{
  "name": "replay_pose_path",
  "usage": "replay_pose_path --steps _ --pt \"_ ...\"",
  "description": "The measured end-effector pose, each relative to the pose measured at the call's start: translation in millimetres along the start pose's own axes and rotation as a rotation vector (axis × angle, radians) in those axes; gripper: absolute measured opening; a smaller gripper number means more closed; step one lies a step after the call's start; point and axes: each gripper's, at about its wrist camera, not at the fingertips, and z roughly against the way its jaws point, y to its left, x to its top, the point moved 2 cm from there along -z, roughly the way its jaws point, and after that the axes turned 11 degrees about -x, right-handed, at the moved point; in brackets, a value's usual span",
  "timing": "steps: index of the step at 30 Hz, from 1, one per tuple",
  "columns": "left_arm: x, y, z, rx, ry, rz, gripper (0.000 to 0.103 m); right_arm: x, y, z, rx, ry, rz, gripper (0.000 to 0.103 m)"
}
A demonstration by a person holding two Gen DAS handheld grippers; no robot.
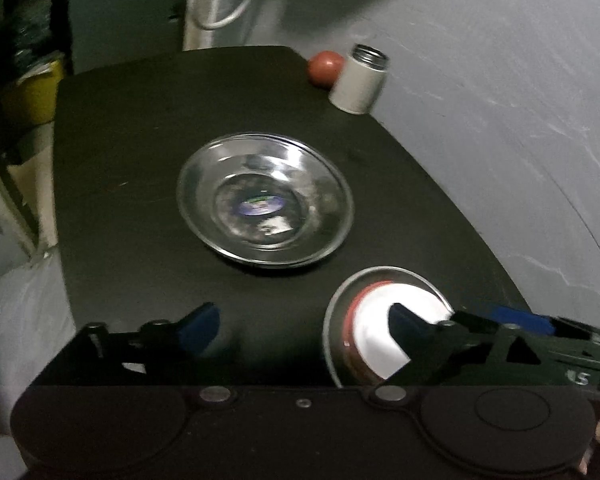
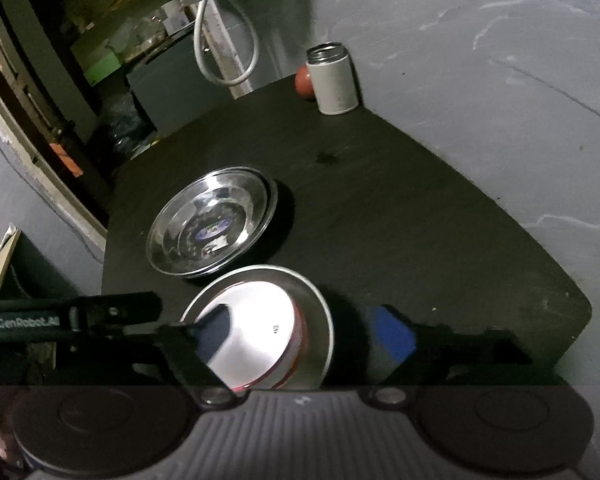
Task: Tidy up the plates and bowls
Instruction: 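Open both grippers and shift them to the rim of the bowl stack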
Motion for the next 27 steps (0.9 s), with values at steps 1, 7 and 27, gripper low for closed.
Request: replay_pose_path --steps 1,7,27 --pt "0 3 1 0.004 -0.004 0.009 0.097 0 -2 1 -0.007 -0.004 -0.007 0.096" --pt "-3 20 4 0.041 -0.004 0.034 0.101 0 -13 0 -0.079 -0.008 -0.041 0.103" --pt "-18 19 -18 0.062 0.107 -0.088 0.102 -12 -29 -20 -0.216 0.126 -0.010 0.103"
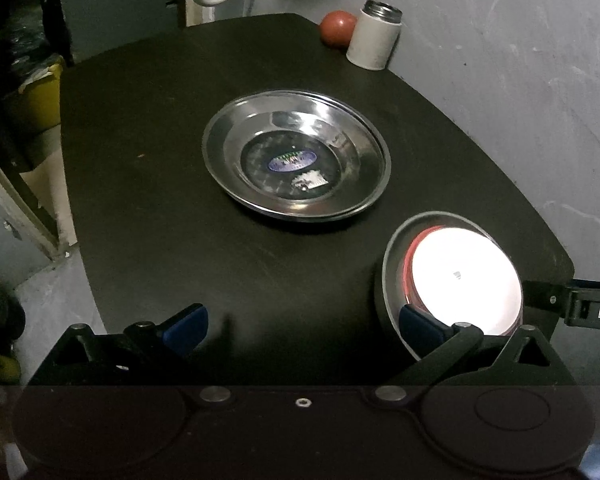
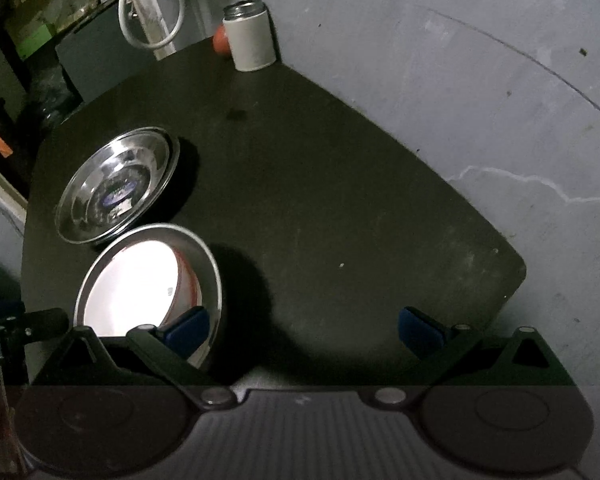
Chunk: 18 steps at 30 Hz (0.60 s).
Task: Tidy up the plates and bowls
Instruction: 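Open both grippers and shift them to the rim of the bowl stack, then close both grippers on the rim of the steel bowl stack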
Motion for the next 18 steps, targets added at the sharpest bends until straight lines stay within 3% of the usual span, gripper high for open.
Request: replay_pose_path --steps 18 --pt "-1 -12 -19 0.009 0.063 -0.048 0.102 -1 2 -10 0.041 0.052 0.040 0.103"
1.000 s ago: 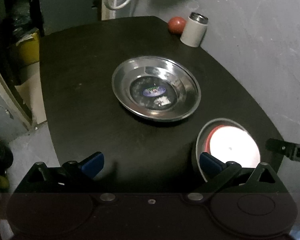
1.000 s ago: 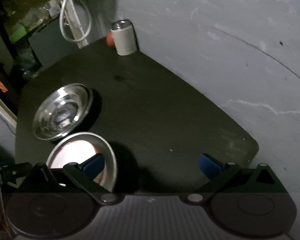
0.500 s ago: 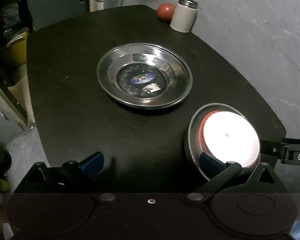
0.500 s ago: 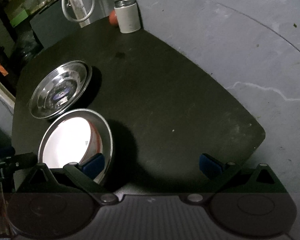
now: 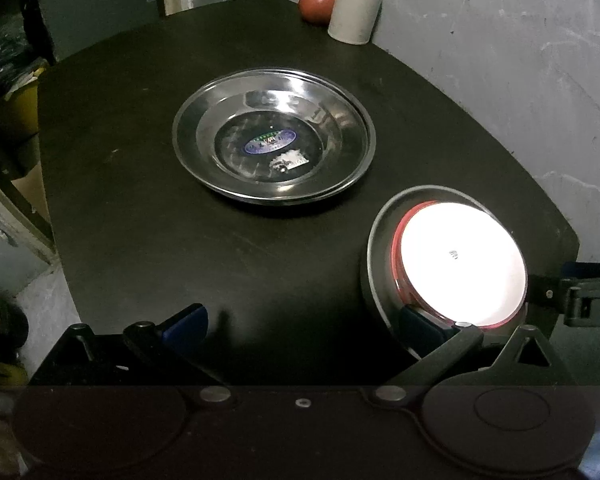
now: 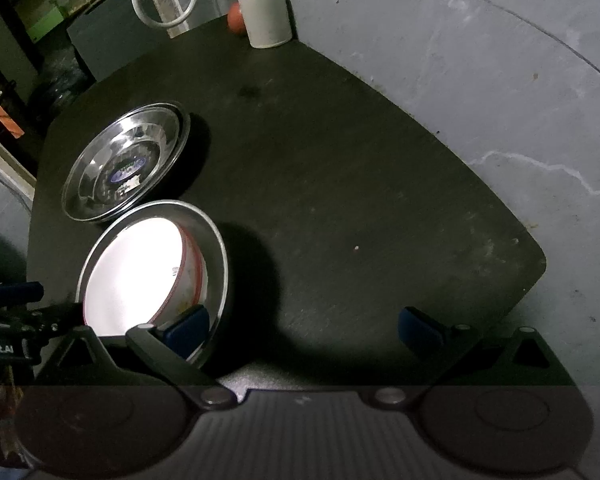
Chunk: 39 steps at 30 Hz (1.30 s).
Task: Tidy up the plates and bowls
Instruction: 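Close both grippers on the rim of the steel bowl stack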
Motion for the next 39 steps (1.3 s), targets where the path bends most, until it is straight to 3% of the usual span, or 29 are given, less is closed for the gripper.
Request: replay_pose_path --steps 11,19,28,32,39 --pt "1 -3 -3 0.018 0.001 -0.011 0.102 1 0 -3 0.017 0.011 0.016 0.101" --pt "1 -5 -1 0.016 -0.009 -0.026 0.099 0 6 -1 0.059 0.003 0.043 0.083" --pt "2 -5 2 -0.034 -0.024 -0.027 0.086 -3 11 5 0.106 -0.011 0.066 0.065" --pt "2 -4 3 -0.076 -0.030 -0.013 0.075 -3 10 6 0.112 -0.010 0.067 0.063" --pt "2 -6 4 -0.151 -0.041 -0.004 0.051 -5 15 11 0.128 -0.022 0.093 0.050"
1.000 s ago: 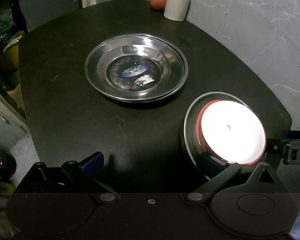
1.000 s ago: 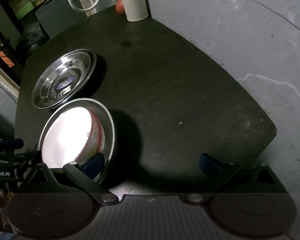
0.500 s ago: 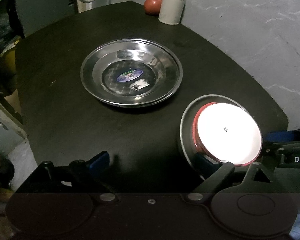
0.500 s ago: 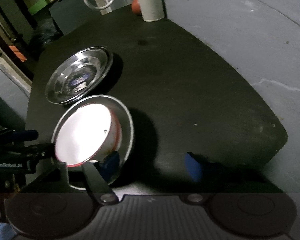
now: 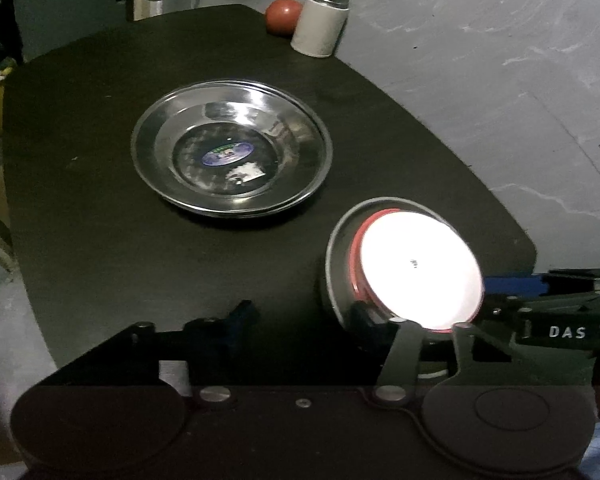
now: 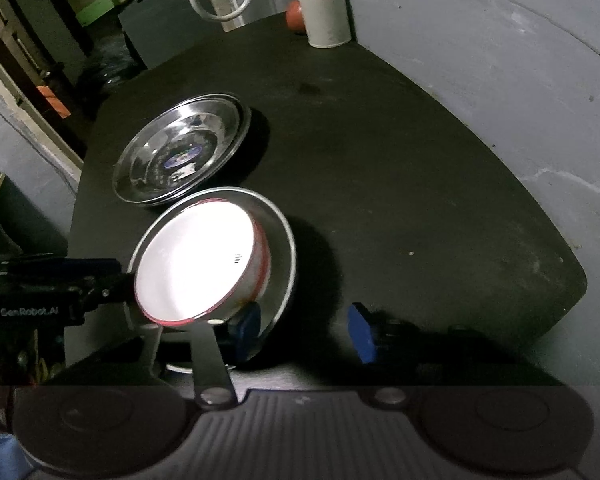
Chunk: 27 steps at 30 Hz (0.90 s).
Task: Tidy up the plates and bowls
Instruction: 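Close both grippers on the rim of the steel bowl stack, then lift the bowl stack with both grippers and carry it over the steel plate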
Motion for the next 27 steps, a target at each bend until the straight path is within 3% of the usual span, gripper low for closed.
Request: replay_pose_path --steps 9,17,27 --pt "1 -4 0 -0.058 -0.009 -0.006 0.027 0 7 3 0.027 -0.016 0.038 0.034" --pt "0 -6 0 -0.089 -0.011 -0.012 0.015 -1 11 4 0.045 -0.027 0.065 0.023" --pt "0 -5 1 -0.097 -0.013 -0.009 0.015 0 10 2 0.062 -0.019 0.059 0.025"
